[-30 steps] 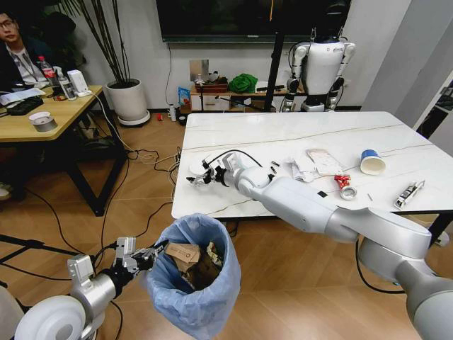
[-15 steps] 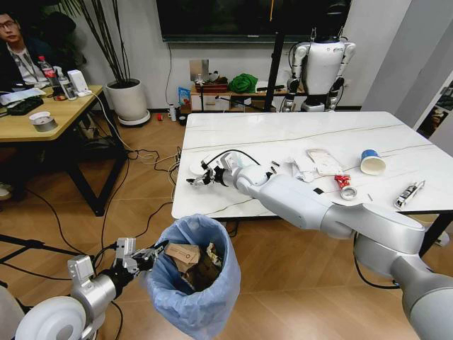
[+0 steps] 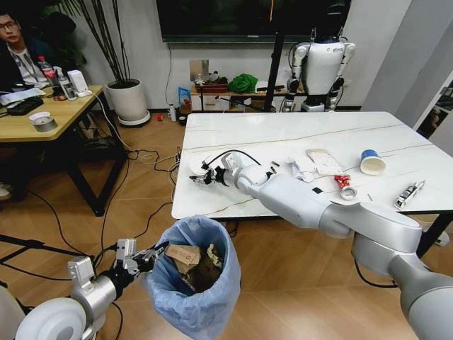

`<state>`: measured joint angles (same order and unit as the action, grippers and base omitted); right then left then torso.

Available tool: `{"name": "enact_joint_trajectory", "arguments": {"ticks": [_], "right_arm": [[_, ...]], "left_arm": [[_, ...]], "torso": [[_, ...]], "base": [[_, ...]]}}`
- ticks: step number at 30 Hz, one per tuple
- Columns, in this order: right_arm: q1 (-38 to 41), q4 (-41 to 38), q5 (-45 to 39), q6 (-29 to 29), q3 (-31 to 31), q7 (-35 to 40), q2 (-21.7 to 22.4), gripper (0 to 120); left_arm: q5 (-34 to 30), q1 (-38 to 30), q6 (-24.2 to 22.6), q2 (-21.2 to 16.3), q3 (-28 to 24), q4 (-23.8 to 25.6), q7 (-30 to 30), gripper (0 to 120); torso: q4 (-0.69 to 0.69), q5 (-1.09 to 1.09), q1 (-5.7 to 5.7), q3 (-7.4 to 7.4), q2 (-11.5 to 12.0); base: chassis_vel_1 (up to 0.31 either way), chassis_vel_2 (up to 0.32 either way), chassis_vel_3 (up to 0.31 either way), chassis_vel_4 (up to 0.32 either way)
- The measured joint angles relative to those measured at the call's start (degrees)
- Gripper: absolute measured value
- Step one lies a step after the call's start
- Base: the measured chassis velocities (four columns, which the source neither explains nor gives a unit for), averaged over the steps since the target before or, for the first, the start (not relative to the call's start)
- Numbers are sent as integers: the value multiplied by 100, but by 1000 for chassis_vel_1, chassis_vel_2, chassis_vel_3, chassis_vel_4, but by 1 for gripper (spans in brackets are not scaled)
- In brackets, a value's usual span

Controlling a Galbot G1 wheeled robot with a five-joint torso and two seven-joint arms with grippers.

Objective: Pick up the trash bin and place the trash from the table into it.

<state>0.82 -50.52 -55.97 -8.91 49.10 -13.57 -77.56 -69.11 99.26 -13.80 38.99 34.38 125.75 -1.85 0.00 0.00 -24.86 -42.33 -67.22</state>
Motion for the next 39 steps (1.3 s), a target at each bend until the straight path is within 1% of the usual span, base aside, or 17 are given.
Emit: {"name": "enact_joint_trajectory", "arguments": {"ticks": [1, 4, 5, 7, 8, 9, 12, 15, 24, 27, 28, 29, 32, 34, 35, 37, 39], "right_arm": [[0, 0, 0, 0, 0, 0, 0, 48], [0, -21, 0, 3, -1, -9, 18, 38], [2, -31, 1, 7, -2, -11, 26, 32], [4, -47, 2, 16, -2, -15, 33, 25], [4, -62, 2, 20, -6, -15, 37, 18], [4, -62, 2, 20, -6, -15, 37, 18], [7, -120, 2, 25, -9, -15, 57, 8], [0, -204, -6, 31, -9, -15, 99, 1], [-19, -492, -41, 43, -128, -10, 220, 0], [-7, -1160, -196, 46, -313, 66, 506, 0], [-7, -1160, -196, 46, -313, 66, 506, 0], [-6, -1412, -276, 46, -353, 109, 609, 0], [3, -2279, -588, 97, -431, 230, 1049, 0], [11, -2985, -899, 159, -449, 296, 1486, 0], [11, -2985, -899, 159, -449, 296, 1486, 0], [6, -3645, -1102, 213, -454, 315, 1867, 0], [-29, -4119, -1219, 265, -456, 315, 2089, 0]], "left_arm": [[0, 0, 0, 0, 0, 0, 0, 0], [0, -2, 1, 0, 0, 0, 0, 0], [3, 1, 1, 1, 1, 0, 0, 0], [6, 4, 1, 1, 2, 0, 0, 0], [8, -1, 1, 5, 3, 0, 0, 0], [8, -1, 1, 5, 3, 0, 0, 0], [11, -21, 1, 10, 0, 1, -2, 0], [14, -38, 2, 18, -10, 3, -3, 0], [18, -67, 1, 15, -19, 4, -3, 0], [6, -84, 2, 30, -22, 14, -7, 0], [6, -84, 2, 30, -22, 14, -7, 0], [5, -80, 2, 45, -20, 26, -8, 0], [10, -58, 4, 90, -21, 103, -13, 0], [28, -79, 4, 92, -60, 130, -25, 0], [28, -79, 4, 92, -60, 130, -25, 0], [33, -107, 4, 91, -83, 132, -41, 0], [38, -104, 4, 96, -83, 133, -44, 0]], "torso": [[0, 0, 0, 0, 0], [1, 0, 0, 0, 0], [0, 0, 0, 0, 0], [1, 0, 0, 0, 0], [0, 0, 0, 0, 0], [0, 0, 0, 0, 0], [0, 0, 0, 0, 0], [0, 0, 0, 0, 0], [0, 0, -1, -1, 0], [0, 0, -1, -1, 0], [0, 0, -1, -1, 0], [0, 0, -1, -1, 0], [2, 0, 0, 0, 0], [1, 1, 0, 0, 0], [1, 1, 0, 0, 0], [-4, 0, -1, 0, 0], [-3, 1, 0, 1, 0]], "base": [[0, 0, 0, 0], [0, 0, 0, 0], [0, 0, 0, 0], [0, 0, 0, 0], [0, 0, 0, 0], [0, 0, 0, 0], [0, 0, 0, 0], [0, 0, 0, 0], [0, 0, 0, 0], [0, 0, 0, 0], [0, 0, 0, 0], [0, 0, 0, 0], [0, 0, 0, 0], [0, 0, 0, 0], [0, 0, 0, 0], [0, 0, 0, 0], [0, 0, 0, 0]]}}
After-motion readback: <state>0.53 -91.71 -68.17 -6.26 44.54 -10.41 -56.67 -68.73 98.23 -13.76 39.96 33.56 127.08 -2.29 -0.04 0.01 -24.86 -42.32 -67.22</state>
